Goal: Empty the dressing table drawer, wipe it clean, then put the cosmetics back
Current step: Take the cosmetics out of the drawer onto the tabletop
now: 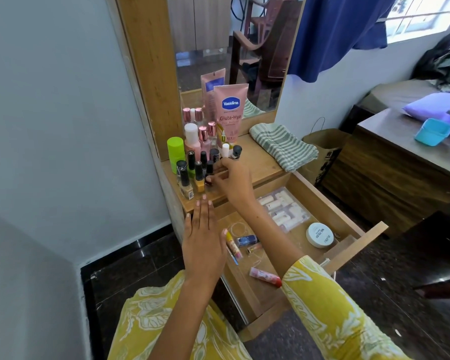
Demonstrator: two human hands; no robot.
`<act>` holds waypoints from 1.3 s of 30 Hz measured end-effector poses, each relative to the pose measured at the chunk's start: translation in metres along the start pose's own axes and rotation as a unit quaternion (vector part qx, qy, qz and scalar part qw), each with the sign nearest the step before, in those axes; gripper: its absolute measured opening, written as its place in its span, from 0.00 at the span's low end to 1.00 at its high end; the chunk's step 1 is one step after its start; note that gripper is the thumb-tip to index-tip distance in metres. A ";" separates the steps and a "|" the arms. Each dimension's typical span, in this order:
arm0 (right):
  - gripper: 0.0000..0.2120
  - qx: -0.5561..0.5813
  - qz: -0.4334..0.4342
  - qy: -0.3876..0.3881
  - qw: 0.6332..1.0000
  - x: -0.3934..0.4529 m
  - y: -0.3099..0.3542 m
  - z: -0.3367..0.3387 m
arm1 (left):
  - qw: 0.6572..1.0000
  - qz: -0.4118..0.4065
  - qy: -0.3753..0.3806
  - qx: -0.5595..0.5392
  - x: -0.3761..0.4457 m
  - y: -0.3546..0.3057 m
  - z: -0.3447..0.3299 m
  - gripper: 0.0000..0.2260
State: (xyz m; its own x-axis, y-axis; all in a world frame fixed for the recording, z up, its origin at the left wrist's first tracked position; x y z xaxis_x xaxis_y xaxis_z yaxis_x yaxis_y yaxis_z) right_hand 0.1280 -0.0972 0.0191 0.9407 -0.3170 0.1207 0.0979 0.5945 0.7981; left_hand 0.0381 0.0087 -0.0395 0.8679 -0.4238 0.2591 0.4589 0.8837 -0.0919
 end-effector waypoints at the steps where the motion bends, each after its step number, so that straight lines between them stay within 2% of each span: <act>1: 0.09 0.011 -0.004 0.011 1.000 -0.001 -0.002 -0.001 | 1.000 -0.002 0.007 -0.005 0.000 0.000 0.001 0.28; 4: 0.10 0.040 -0.001 0.038 0.998 -0.008 -0.008 0.001 | 0.999 -0.007 0.013 -0.031 0.000 0.000 0.003 0.27; 9: 0.04 0.007 0.030 0.015 0.999 -0.037 -0.028 0.033 | 0.997 -0.015 -0.014 -0.071 -0.001 0.005 0.008 0.27; 12: 0.07 -0.103 0.016 0.118 0.988 -0.057 -0.052 0.050 | 0.997 -0.030 -0.009 -0.076 -0.002 0.011 0.007 0.27; 14: 0.05 -0.212 -0.014 0.225 0.951 -0.070 -0.074 0.050 | 0.997 -0.030 -0.007 -0.068 -0.003 0.013 0.006 0.27; 16: 0.06 -0.302 -0.024 0.291 0.907 -0.085 -0.089 0.047 | 0.998 -0.024 -0.004 -0.054 -0.005 0.015 0.005 0.26; 20: 0.10 -0.426 -0.006 0.318 0.847 -0.104 -0.097 0.033 | 0.999 -0.021 -0.014 -0.037 -0.008 0.020 0.004 0.26; 23: 0.09 -0.488 0.023 0.317 0.813 -0.112 -0.096 0.022 | 0.998 -0.027 -0.016 -0.048 -0.008 0.021 0.005 0.26; 25: 0.09 -0.502 0.040 0.320 0.803 -0.115 -0.098 0.017 | 0.998 -0.027 -0.015 -0.056 -0.008 0.021 0.005 0.26; 27: 0.09 -0.479 0.036 0.317 0.818 -0.112 -0.095 0.019 | 0.998 -0.022 -0.016 -0.057 -0.008 0.022 0.004 0.26; 28: 0.09 -0.443 0.028 0.306 0.842 -0.107 -0.092 0.022 | 0.998 -0.019 -0.017 -0.058 -0.008 0.022 0.004 0.26; 31: 0.04 -0.234 -0.005 0.245 0.941 -0.083 -0.072 0.038 | 0.998 -0.021 -0.012 -0.062 -0.009 0.020 0.001 0.27; 33: 0.07 -0.089 -0.020 0.179 0.980 -0.068 -0.053 0.045 | 0.998 -0.017 -0.012 -0.064 -0.009 0.020 0.000 0.28; 36: 0.07 0.061 -0.021 0.027 0.998 -0.049 -0.033 0.046 | 0.998 -0.011 -0.019 -0.055 -0.009 0.019 0.001 0.28; 39: 0.08 0.139 -0.023 -0.045 0.989 -0.034 -0.024 0.032 | 0.998 -0.009 -0.023 -0.060 -0.010 0.019 0.001 0.28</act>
State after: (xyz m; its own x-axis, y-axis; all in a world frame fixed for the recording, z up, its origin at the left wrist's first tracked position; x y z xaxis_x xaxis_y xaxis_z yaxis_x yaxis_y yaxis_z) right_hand 0.0833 -0.1247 0.0151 0.9030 -0.4117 0.1228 0.0355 0.3564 0.9337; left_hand 0.0385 0.0300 -0.0431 0.8515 -0.4270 0.3045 0.4957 0.8448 -0.2016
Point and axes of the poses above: each hand's wrist, its own x-axis towards the middle knuckle, its own z-axis out of the back of the hand, y = z × x, the point moved 5 cm from there along x, towards the middle knuckle, and after that the axes turned 12 degrees about -z, right-handed, at the moved point
